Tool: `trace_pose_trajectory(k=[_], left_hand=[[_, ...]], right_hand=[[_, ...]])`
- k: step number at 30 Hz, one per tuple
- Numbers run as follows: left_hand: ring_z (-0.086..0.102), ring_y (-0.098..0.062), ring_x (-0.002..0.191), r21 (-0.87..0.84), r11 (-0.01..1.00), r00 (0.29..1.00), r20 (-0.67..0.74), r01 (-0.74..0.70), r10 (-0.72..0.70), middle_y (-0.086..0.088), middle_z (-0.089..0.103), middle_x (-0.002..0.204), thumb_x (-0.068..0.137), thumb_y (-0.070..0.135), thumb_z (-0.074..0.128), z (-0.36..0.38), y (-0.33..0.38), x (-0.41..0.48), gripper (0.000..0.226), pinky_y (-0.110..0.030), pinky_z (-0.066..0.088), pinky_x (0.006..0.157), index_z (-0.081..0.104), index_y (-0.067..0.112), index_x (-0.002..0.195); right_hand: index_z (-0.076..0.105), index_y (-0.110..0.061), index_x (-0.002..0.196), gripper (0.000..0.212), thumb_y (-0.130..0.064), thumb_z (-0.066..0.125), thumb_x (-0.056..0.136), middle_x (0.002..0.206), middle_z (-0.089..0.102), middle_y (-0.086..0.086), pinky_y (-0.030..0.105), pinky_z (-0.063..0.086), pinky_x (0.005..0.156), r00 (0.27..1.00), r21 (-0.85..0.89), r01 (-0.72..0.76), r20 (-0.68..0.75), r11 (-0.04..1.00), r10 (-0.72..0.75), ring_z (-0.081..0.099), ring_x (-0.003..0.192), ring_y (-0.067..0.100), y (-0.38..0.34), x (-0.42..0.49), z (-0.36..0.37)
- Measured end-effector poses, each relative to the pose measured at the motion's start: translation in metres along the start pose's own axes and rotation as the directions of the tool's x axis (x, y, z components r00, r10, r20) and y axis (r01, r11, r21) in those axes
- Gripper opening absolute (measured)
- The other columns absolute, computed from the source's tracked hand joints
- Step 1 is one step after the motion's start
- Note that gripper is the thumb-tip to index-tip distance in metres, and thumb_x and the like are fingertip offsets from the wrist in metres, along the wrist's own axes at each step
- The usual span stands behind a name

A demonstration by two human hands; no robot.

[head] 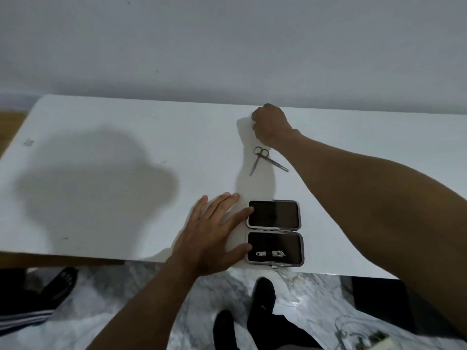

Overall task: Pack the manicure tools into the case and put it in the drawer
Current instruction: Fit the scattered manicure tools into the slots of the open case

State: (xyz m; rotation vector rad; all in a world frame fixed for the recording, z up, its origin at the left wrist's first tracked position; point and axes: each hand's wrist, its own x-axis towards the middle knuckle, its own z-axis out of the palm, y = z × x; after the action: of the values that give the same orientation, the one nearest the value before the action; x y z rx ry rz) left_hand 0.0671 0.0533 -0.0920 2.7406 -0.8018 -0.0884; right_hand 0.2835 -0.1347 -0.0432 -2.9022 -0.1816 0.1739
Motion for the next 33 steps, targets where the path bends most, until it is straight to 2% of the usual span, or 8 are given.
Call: trace_pose_trajectory(k=[3, 5, 7, 11, 16, 21, 26, 33], left_hand=[[0.022, -0.022, 0.148, 0.011, 1.0, 1.0, -0.001, 0.0, 0.0, -0.003, 0.03, 0.159, 0.088, 0.069, 0.042, 0.0, 0.0, 0.0, 0.07, -0.054, 0.018, 0.118, 0.031, 0.036, 0.149], [0.023, -0.021, 0.148, 0.004, 1.0, 1.0, -0.006, 0.002, -0.002, -0.002, 0.031, 0.158, 0.087, 0.068, 0.043, 0.001, 0.001, 0.0, 0.07, -0.054, 0.018, 0.118, 0.031, 0.037, 0.148], [0.021, -0.019, 0.148, -0.001, 1.0, 1.0, -0.012, 0.012, -0.012, -0.001, 0.031, 0.158, 0.087, 0.069, 0.042, 0.001, 0.002, 0.0, 0.069, -0.052, 0.015, 0.119, 0.031, 0.038, 0.148], [0.021, -0.018, 0.148, 0.016, 1.0, 1.0, -0.031, 0.006, -0.005, 0.0, 0.032, 0.157, 0.089, 0.071, 0.039, 0.0, 0.002, 0.0, 0.068, -0.051, 0.014, 0.119, 0.032, 0.037, 0.148], [0.029, -0.021, 0.145, 0.043, 0.999, 0.998, -0.068, -0.014, 0.017, -0.002, 0.036, 0.155, 0.086, 0.065, 0.045, 0.004, 0.002, -0.001, 0.07, -0.054, 0.023, 0.116, 0.035, 0.033, 0.148], [0.028, -0.023, 0.145, 0.063, 0.997, 0.997, -0.067, -0.033, 0.038, -0.004, 0.035, 0.156, 0.088, 0.068, 0.036, 0.006, 0.0, -0.001, 0.071, -0.056, 0.023, 0.116, 0.029, 0.035, 0.15], [0.026, -0.023, 0.146, 0.06, 0.997, 0.996, -0.075, -0.042, 0.046, -0.004, 0.032, 0.158, 0.09, 0.069, 0.031, 0.011, -0.003, -0.002, 0.071, -0.056, 0.019, 0.117, 0.027, 0.035, 0.152], [0.023, -0.022, 0.147, 0.069, 0.997, 0.995, -0.083, -0.042, 0.048, -0.004, 0.03, 0.159, 0.091, 0.07, 0.027, 0.014, -0.003, -0.003, 0.071, -0.055, 0.017, 0.117, 0.025, 0.035, 0.152]], right_hand=[[0.052, -0.002, 0.071, 0.017, 0.004, 0.05, 0.087, 0.079, 0.052, 0.014, 0.037, 0.047, 0.087, 1.0, -0.008, -0.013, -0.022, 1.0, 0.013, 0.059, 0.106, 0.04, 0.0, -0.002, -0.001], [0.06, -0.001, 0.083, 0.015, 0.008, 0.048, 0.083, 0.089, 0.058, 0.018, 0.037, 0.047, 0.086, 0.999, 0.013, -0.026, -0.044, 1.0, 0.026, 0.059, 0.104, 0.041, -0.001, -0.006, -0.002], [0.06, 0.001, 0.105, 0.032, 0.011, 0.045, 0.078, 0.106, 0.061, 0.023, 0.037, 0.047, 0.081, 0.997, 0.04, -0.047, -0.065, 0.998, 0.05, 0.059, 0.1, 0.042, -0.002, -0.013, -0.006], [0.046, -0.013, 0.111, 0.048, 0.007, 0.04, 0.069, 0.095, 0.063, 0.02, 0.034, 0.037, 0.065, 0.991, 0.206, -0.037, -0.115, 0.978, 0.062, 0.057, 0.085, 0.04, -0.003, -0.036, -0.01], [0.06, -0.012, 0.094, 0.012, -0.013, 0.062, 0.082, 0.085, 0.062, 0.001, 0.027, 0.038, 0.069, 0.984, 0.347, -0.084, -0.117, 0.934, 0.132, 0.057, 0.081, 0.023, -0.006, -0.092, -0.023], [0.057, -0.017, 0.084, 0.016, -0.027, 0.069, 0.08, 0.08, 0.07, 0.002, 0.035, 0.054, 0.07, 0.987, 0.469, -0.133, -0.014, 0.873, 0.158, 0.068, 0.071, 0.025, 0.0, -0.167, -0.022], [0.062, -0.015, 0.082, 0.007, -0.019, 0.068, 0.079, 0.087, 0.068, 0.001, 0.032, 0.051, 0.074, 0.987, 0.4, -0.155, 0.031, 0.903, 0.156, 0.063, 0.08, 0.019, 0.009, -0.234, -0.012], [0.073, -0.013, 0.101, 0.019, -0.016, 0.072, 0.082, 0.094, 0.074, 0.006, 0.021, 0.044, 0.077, 0.991, 0.287, -0.134, 0.033, 0.949, 0.129, 0.063, 0.082, 0.016, 0.021, -0.27, -0.002]])
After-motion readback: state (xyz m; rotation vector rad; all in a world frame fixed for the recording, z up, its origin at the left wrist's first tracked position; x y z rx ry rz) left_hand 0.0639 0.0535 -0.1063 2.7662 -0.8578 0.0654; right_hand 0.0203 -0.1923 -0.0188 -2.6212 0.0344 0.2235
